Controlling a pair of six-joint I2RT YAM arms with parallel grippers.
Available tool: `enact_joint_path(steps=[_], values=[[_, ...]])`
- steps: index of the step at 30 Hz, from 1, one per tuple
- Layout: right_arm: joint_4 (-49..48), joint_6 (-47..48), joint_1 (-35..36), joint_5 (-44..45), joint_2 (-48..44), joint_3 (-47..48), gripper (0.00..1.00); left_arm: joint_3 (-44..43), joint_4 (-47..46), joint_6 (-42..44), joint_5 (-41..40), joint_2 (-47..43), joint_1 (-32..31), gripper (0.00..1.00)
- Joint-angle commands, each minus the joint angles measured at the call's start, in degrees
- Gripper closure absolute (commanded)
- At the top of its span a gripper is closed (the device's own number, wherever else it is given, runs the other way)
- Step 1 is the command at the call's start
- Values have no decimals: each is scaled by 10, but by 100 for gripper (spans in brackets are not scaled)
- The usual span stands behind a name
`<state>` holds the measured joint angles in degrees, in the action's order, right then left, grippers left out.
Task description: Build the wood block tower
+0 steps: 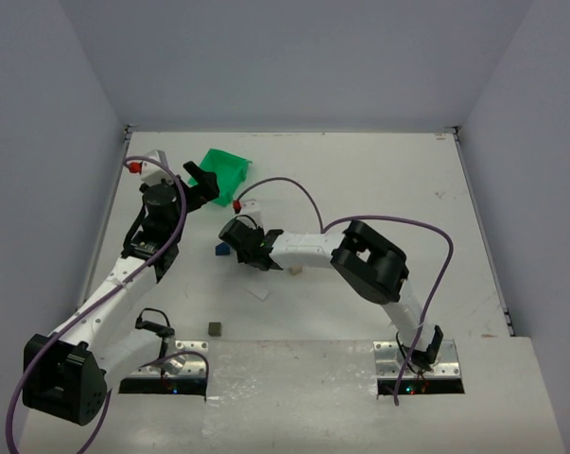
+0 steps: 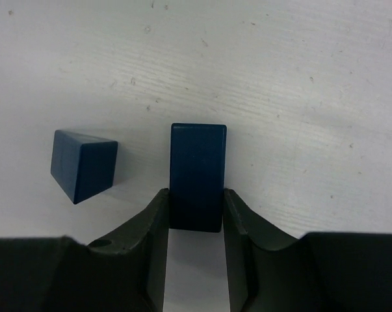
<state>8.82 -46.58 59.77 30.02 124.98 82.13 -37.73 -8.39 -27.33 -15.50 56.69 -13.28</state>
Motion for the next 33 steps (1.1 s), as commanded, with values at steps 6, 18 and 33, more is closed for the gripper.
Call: enact_joint_path(steps=[6,18,33], values=[[-10,40,-1,120,-85,-69,83,6,-32,-6,7,-15,-3,0],[4,11,-124,127,-290,-292,82,0,-42,-9,20,17,-3,0],[15,27,-223,107,-334,-363,80,-16,-43,-6,21,57,-3,0]])
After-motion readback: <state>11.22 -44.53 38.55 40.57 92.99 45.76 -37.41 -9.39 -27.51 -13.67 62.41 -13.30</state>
